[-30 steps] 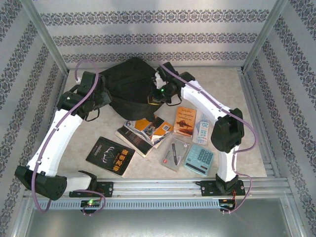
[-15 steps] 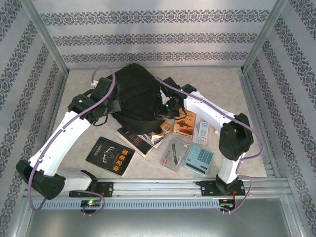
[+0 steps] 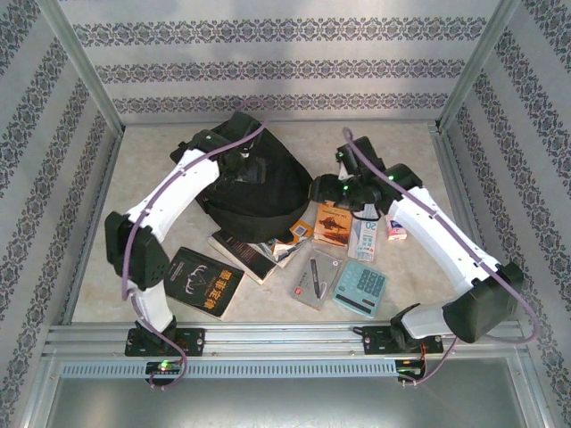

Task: Pack the student bag
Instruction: Pick up the student bag from the top-center of the table.

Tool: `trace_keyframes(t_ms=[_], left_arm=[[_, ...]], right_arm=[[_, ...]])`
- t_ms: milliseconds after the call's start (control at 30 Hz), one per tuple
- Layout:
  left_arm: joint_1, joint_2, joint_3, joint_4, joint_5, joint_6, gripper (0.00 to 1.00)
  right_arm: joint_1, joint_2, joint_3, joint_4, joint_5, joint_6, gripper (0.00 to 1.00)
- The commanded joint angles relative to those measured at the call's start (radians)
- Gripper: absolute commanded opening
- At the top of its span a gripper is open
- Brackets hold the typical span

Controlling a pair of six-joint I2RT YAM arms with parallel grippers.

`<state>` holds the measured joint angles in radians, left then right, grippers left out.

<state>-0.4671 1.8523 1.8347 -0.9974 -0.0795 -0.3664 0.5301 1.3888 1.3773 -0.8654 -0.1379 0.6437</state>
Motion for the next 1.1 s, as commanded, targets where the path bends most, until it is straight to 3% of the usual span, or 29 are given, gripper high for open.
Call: trace_keyframes(t_ms=[0,267,567,633,867,900,1067], left_arm=[[0.024,0.075,0.098,0.003,-0.027,0.115,0.74],[0.043,0.295,0.268,-0.022,-0.133,0.224,0.76],[0.061,0.446,0.339,-0.004,-0.181,0.239,0.81],[0.079,0.462,0.348,-0.005,-0.165,0.225,0.74],[0.106,0.43,0.334,0.063,-0.16,0.202,0.04],[0.108,0.421,0.335,0.067,-0.142,0.198,0.0],[0.133,0.351,0.315,0.088,0.053,0.115,0.0]], right_arm=[[0.026,0.005,0.018,-0.041,0.046,-0.062,0.7],[-0.091,-0.025,0.047,-0.095,-0.066,-0.005,0.71],[-0.145,-0.013,0.024,-0.084,-0.187,-0.002,0.73],[-0.145,-0.007,0.024,-0.068,-0.207,0.003,0.71],[-0.138,0.03,0.062,-0.062,-0.225,0.007,0.51],[-0.138,0.039,0.073,-0.067,-0.219,0.007,0.5],[-0.113,0.129,0.184,-0.079,-0.2,0.008,0.48]])
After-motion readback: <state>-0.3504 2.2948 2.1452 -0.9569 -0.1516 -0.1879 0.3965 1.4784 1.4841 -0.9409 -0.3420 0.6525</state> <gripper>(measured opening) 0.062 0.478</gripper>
